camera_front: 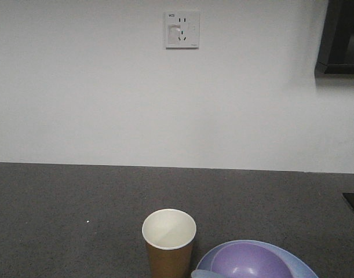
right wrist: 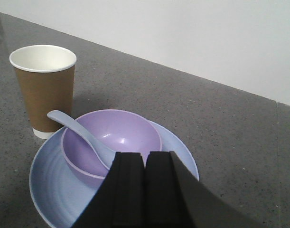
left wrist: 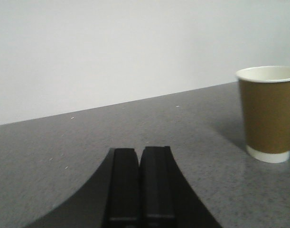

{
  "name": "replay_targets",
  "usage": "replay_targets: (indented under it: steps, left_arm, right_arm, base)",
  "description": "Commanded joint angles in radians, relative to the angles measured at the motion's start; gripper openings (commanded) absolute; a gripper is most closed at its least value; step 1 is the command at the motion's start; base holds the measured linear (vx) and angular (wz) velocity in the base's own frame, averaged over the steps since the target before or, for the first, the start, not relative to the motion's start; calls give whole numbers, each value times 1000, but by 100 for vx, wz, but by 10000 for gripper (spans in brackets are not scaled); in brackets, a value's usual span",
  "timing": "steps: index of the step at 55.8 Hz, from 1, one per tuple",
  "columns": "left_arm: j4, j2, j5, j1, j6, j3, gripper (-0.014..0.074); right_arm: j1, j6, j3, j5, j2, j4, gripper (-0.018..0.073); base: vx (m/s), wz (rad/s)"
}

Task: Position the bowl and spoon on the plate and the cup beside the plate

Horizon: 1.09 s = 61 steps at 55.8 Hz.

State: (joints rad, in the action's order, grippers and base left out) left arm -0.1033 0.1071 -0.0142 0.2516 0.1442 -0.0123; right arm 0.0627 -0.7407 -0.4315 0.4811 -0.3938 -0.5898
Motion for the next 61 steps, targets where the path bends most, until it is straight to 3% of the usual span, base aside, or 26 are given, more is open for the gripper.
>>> replay_targets:
  steps: [1,4,9,61]
  left_arm:
    - [-7,-78,-39,-86,-62,15,0]
    - [19,-125,35,-122,-60,8,0]
    - [54,-132,34,-147,-61,11,0]
    - [59,-134,36,-147,-78,12,0]
  right_arm:
    - [1,-11,-31,-69,-6,-20,-8]
    - [1,-11,-31,-69,-6,-20,-8]
    - [1,-11,-31,-69,-8,-20,-8]
    - [1,-11,-31,-70,-8,-20,-8]
  base:
    - [0,0]
    - [0,0]
    - [0,0]
    - [0,0]
